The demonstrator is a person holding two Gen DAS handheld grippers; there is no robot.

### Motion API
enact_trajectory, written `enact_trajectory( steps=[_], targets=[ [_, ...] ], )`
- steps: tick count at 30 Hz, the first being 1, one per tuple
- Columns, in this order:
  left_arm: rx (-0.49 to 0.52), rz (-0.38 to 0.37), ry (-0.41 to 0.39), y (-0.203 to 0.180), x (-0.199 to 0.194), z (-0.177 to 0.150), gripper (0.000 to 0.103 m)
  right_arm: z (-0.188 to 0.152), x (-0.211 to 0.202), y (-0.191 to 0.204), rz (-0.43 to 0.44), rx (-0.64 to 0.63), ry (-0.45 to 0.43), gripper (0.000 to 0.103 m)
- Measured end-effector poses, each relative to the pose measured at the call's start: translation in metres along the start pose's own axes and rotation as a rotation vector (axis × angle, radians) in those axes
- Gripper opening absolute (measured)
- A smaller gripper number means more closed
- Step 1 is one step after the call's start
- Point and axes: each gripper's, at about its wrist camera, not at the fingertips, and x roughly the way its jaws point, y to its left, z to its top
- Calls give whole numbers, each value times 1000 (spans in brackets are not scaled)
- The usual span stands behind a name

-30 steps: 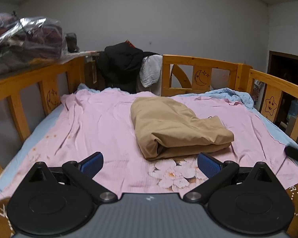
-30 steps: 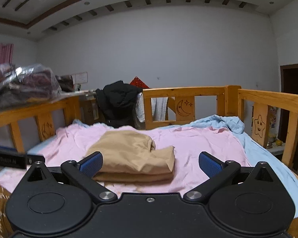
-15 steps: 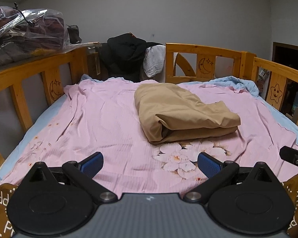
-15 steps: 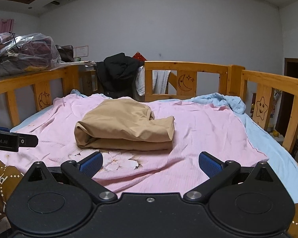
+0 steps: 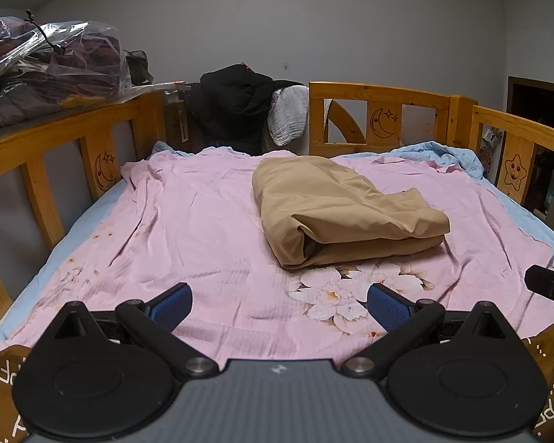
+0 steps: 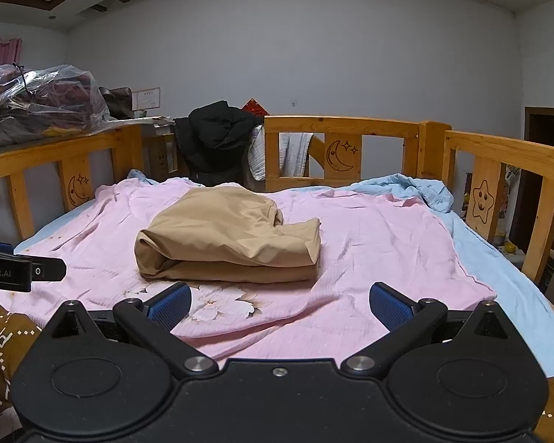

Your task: Fold large clothes

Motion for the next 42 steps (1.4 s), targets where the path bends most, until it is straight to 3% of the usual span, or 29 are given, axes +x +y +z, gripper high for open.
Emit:
enact_trajectory(
  steps=[42],
  targets=[
    [7,3,-4,2,1,4,102,0,0,2,-1,4,1,102]
  ],
)
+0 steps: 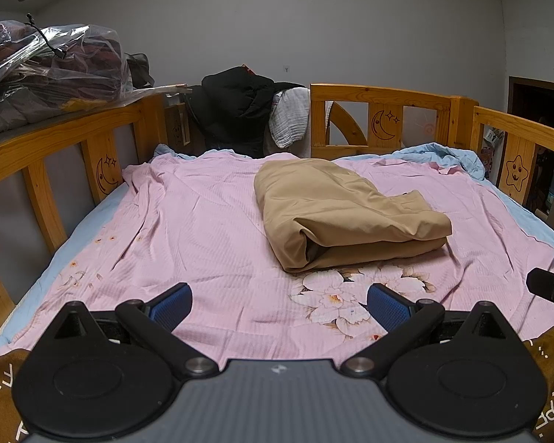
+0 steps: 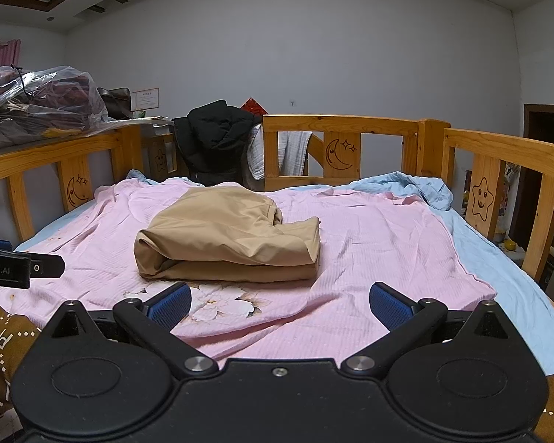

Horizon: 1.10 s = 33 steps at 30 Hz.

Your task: Fold large clothes

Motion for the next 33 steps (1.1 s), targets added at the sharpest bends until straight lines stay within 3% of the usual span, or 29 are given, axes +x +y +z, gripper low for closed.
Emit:
enact_trajectory(
  steps=[33],
  targets=[
    [-9,4,7,-1,0,-4,102,0,1,-2,1,2,1,102]
  ],
)
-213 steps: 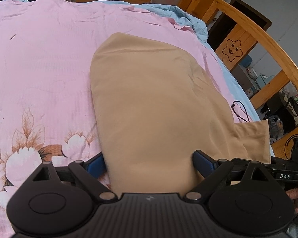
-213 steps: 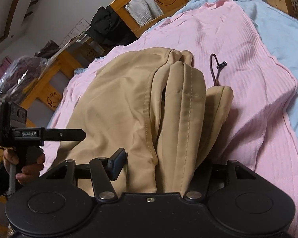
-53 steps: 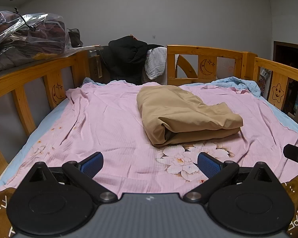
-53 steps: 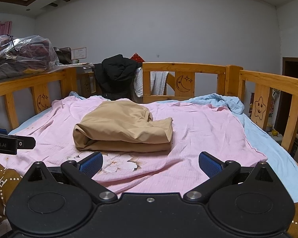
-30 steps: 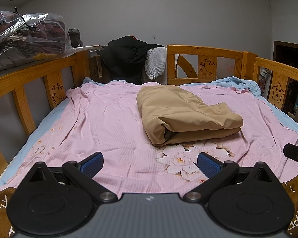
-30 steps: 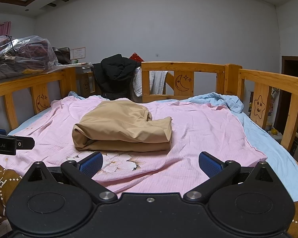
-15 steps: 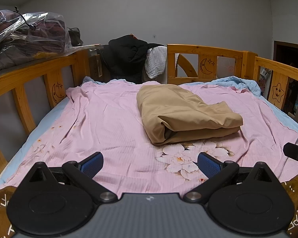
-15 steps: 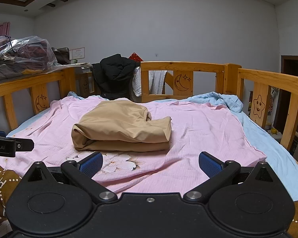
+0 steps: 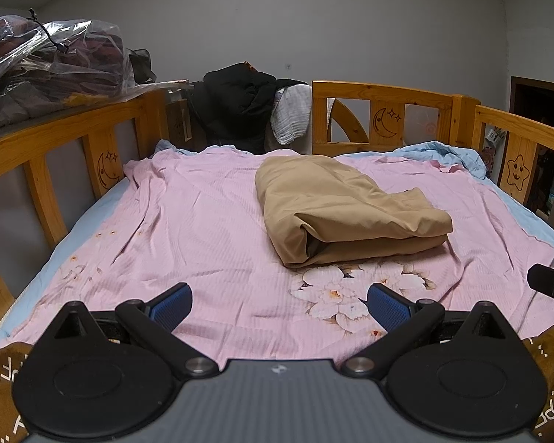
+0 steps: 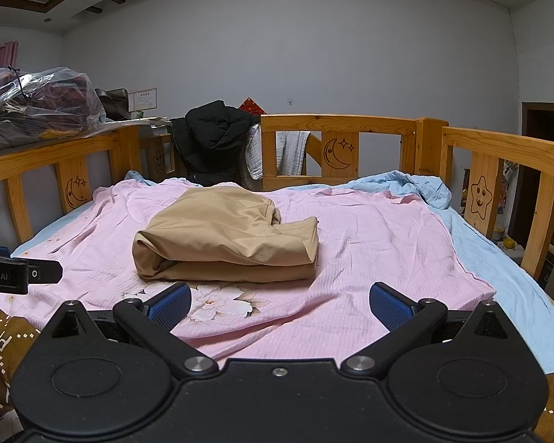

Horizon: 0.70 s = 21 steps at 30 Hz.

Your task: Fold large clothes

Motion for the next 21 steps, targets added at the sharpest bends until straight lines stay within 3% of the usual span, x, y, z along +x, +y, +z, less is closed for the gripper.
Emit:
enact_trajectory(
  steps=[21],
  targets=[
    [-35,-2,18,-1,1,-5,102,1,1,-2,0,3,3,102]
  ],
)
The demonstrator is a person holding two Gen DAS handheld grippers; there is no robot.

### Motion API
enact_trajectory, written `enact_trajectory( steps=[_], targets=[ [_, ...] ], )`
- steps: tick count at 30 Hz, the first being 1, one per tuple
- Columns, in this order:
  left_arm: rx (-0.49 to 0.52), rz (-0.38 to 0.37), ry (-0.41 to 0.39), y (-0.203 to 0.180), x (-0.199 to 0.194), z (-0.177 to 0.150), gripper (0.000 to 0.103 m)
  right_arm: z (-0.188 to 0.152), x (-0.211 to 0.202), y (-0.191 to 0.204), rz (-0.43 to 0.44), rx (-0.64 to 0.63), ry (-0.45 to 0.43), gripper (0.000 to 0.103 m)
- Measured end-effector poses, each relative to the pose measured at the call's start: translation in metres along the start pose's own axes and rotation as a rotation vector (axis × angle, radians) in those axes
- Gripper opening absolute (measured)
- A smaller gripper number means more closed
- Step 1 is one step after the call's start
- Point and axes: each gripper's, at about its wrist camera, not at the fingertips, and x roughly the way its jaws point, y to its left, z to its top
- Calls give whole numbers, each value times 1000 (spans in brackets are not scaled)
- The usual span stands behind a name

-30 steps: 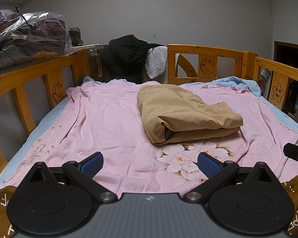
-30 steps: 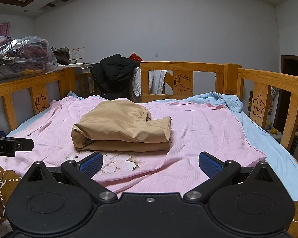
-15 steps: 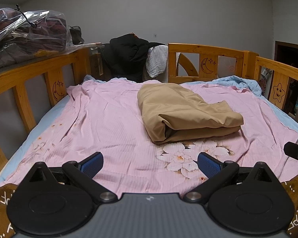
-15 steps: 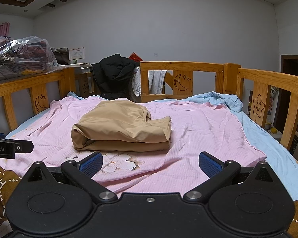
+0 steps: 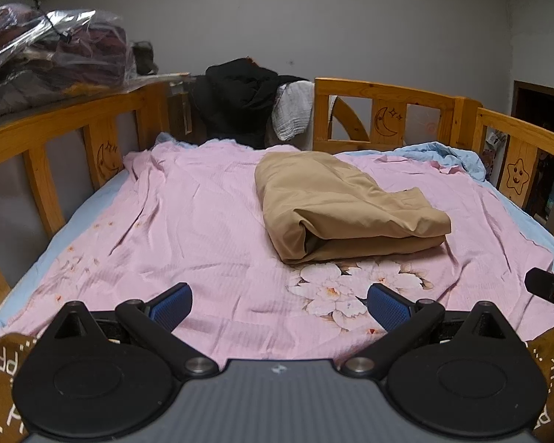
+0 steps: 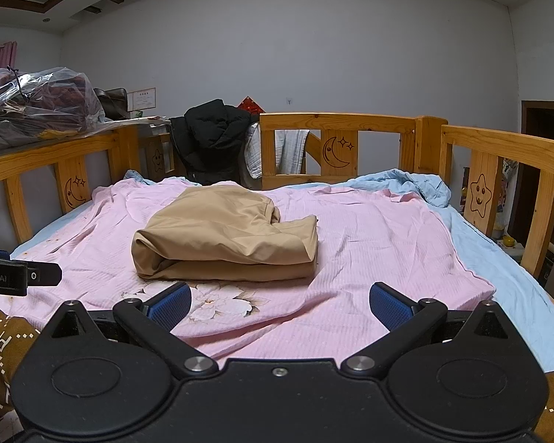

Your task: Fold large clothes

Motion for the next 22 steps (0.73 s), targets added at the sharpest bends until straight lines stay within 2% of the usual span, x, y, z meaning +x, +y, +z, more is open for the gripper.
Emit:
enact_trajectory(
  steps=[10,22],
  targets=[
    [-23,33,18,0,4,1,102,0,0,-1,0,2,3,102],
    [-48,34,51,2,10,1,102,-4,5,1,-13,20,34,102]
  ],
)
